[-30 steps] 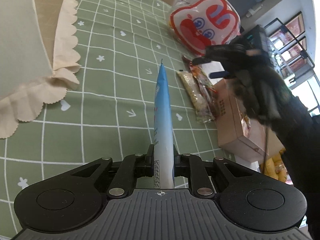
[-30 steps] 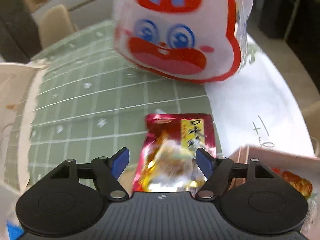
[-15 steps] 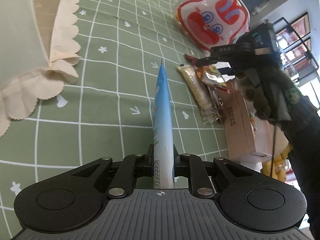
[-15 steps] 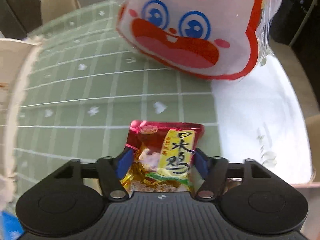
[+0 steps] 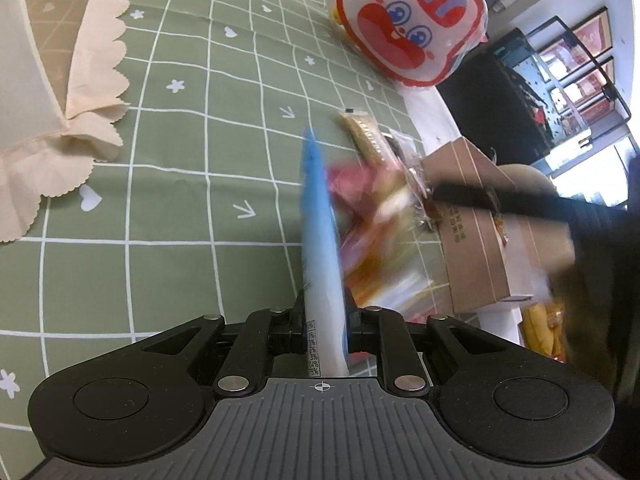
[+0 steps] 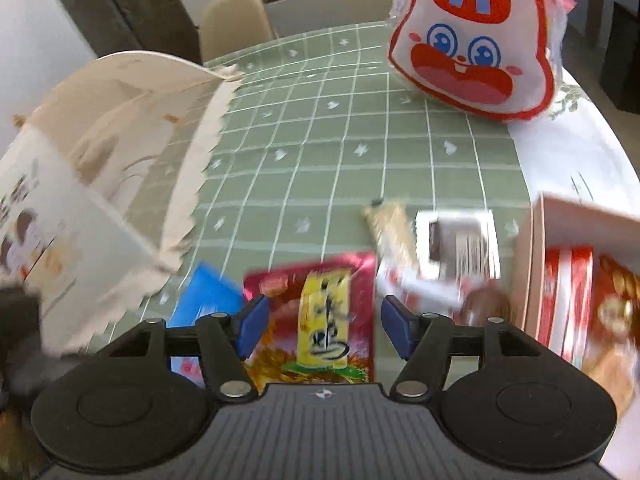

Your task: Organize snacks

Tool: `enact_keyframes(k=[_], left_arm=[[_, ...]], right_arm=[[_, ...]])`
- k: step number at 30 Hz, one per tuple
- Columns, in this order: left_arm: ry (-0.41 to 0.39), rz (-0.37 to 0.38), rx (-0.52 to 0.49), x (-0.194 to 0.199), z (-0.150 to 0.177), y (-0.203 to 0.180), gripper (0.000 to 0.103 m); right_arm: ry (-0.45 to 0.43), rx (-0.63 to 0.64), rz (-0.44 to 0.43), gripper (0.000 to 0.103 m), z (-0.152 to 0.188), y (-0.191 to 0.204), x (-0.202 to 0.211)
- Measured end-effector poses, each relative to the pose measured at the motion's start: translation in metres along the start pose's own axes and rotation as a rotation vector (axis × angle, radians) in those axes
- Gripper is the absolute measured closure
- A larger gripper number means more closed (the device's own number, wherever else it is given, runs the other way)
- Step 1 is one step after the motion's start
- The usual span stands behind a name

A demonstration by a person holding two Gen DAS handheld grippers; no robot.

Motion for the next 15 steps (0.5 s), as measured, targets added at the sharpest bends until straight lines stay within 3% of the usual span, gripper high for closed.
enact_keyframes(k=[5, 9, 12, 15], left_arm=[[-0.006, -0.004, 0.013, 0.003, -0.002, 0.006, 0.085], [-0.004, -0.001, 0.002, 0.003, -0.004, 0.005, 0.085], [-0.001, -0.001, -0.018, 0.001, -0.006, 0.000, 0.085], [0.005, -0.007, -0.044, 0.001, -0.004, -0.006, 0.085]], right_arm=[[0.013, -0.017, 0.013, 0.039, 0.065, 0.004, 0.029], [0.043, -0.017, 0.161, 0.039, 0.108, -0.023, 0.043], [0.001, -0.060, 0.259, 0.039, 0.109, -0.053, 0.053], [-0.076, -0.150, 0.209, 0.039, 0.096, -0.068, 0.056]])
Point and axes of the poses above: each gripper's, at about its wrist camera, not at the fingertips, and x roughly against the way its jaws point, y to its left, z to its underside, the point moved 8 cm from there along -x, roughly the way its jaws point, and after that the axes turned 5 degrees about -z, right-handed, at the moved point
